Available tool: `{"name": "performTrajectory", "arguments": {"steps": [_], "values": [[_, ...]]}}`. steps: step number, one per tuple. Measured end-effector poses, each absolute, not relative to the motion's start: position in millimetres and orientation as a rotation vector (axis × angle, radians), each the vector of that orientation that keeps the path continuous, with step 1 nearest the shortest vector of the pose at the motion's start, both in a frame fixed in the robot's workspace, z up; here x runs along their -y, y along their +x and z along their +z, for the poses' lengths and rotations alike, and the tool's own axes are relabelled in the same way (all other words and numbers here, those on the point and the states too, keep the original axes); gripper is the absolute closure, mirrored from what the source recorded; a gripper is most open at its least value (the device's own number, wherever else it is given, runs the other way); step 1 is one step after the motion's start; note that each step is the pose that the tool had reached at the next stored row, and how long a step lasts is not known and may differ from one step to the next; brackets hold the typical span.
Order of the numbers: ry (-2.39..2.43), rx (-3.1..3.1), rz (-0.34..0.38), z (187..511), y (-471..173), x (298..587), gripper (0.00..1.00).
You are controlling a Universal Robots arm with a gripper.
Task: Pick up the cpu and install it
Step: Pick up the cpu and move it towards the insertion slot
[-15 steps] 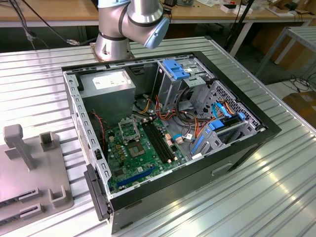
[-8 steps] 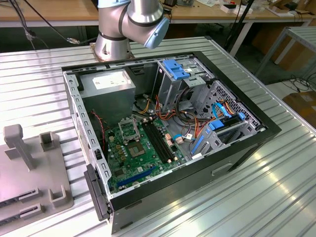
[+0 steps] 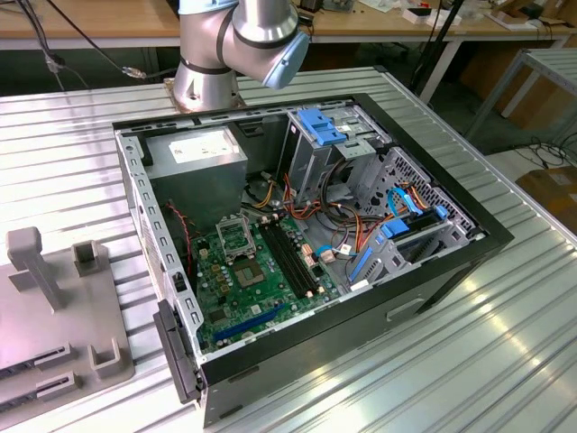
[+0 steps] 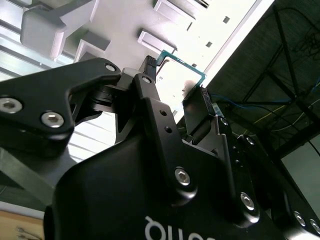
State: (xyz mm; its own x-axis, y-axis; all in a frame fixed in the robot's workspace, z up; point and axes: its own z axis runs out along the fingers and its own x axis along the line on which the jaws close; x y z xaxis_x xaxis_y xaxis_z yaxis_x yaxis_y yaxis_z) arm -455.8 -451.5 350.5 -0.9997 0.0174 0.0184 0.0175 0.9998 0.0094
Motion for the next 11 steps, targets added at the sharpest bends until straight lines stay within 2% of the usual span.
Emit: {"name": "performTrajectory", "arguments": {"steps": [11], "values": [[-0.027,3.123,-0.015,356.7,-455.8,451.6,0.53]]}}
